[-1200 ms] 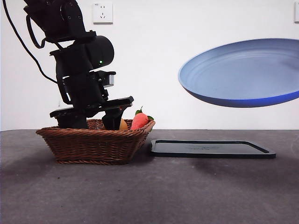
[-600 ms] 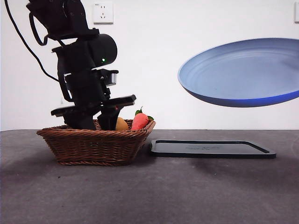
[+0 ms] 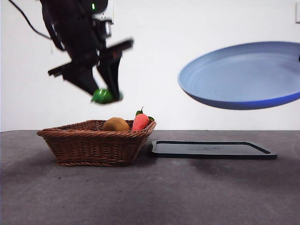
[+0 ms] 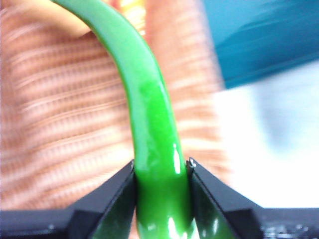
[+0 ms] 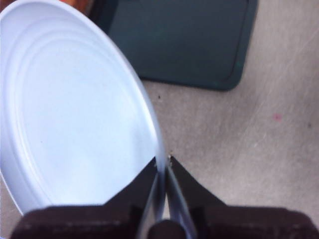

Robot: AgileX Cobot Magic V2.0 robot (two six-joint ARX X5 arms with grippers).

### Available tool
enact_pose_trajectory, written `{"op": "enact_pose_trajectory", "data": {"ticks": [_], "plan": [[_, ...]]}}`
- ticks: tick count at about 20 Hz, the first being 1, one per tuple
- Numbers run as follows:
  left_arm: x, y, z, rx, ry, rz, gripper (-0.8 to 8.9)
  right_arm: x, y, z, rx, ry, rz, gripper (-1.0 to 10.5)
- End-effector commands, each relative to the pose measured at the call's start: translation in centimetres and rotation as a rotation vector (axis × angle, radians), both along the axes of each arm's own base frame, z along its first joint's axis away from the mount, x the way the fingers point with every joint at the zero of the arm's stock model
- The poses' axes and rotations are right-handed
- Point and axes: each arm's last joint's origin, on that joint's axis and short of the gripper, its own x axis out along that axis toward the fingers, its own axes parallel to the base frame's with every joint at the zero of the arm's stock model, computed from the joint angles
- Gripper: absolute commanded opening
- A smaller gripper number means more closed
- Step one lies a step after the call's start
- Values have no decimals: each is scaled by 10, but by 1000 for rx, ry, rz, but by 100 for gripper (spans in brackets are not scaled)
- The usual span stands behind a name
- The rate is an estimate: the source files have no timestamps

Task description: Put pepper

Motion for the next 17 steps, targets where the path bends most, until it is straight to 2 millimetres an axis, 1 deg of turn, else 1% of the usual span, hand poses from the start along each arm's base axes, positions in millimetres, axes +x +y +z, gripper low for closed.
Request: {"op": "enact_pose_trajectory", "data": {"ticks": [1,3,5,7,8,10,12,15,17], "plan": [[-11,-7,23,-81,-39,-54,136,12,1,-6,18,39,-19,6],[-25,-12,41,-152,-75,-117,136,24,2,-16,38,84,-52,6],[-39,-22,55,-259,-93,-223,136,37,5,-26,100,131,-49,6],[-49,-38,60,-324,-101,-319,136,49,8,-37,182,180,-43,6],[-55,-47,59,-320,-102,-348,136,54,9,-41,206,196,-47,6],[-65,-66,52,-281,-111,-421,137,60,13,-47,250,219,-45,6],[-72,-85,40,-216,-131,-497,137,63,14,-49,259,232,-63,6],[-73,-105,17,-95,-164,-534,137,63,15,-49,295,246,-46,6],[-69,-115,3,-50,-177,-533,137,62,15,-50,306,255,-46,6]]}}
